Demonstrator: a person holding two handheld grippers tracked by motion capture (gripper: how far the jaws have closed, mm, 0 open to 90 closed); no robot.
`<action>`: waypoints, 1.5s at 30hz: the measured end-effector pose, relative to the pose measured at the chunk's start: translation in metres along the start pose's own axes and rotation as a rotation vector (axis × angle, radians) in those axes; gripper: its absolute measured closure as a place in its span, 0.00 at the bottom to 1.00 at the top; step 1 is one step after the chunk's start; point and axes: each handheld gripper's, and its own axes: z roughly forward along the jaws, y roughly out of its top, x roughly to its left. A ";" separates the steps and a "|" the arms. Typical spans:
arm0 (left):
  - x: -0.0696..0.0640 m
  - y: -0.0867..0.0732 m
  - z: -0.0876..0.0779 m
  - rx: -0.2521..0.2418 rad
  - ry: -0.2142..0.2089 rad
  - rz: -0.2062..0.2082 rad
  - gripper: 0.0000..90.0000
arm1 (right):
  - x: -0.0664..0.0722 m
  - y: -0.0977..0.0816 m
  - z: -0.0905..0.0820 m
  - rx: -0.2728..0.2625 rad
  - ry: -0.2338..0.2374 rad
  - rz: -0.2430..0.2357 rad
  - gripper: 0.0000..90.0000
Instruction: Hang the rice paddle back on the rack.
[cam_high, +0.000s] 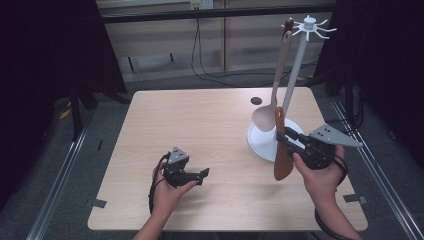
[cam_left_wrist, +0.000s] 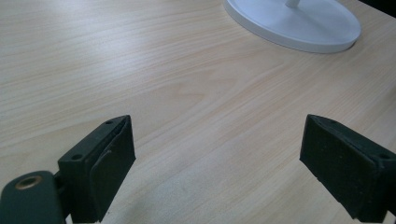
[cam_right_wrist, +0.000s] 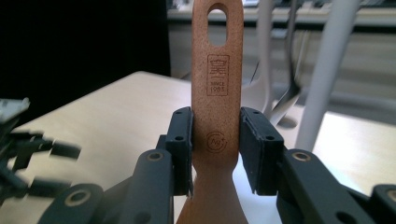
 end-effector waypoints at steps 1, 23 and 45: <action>0.000 0.000 0.000 0.001 0.002 0.000 0.11 | 0.000 0.003 -0.001 -0.019 -0.010 0.009 0.75; 0.002 0.001 -0.002 -0.013 0.007 -0.004 0.11 | 0.009 0.046 -0.004 -0.225 -0.143 -0.039 0.74; 0.003 0.000 -0.001 -0.011 -0.002 -0.006 0.11 | 0.005 0.078 -0.004 -0.313 -0.209 -0.074 0.74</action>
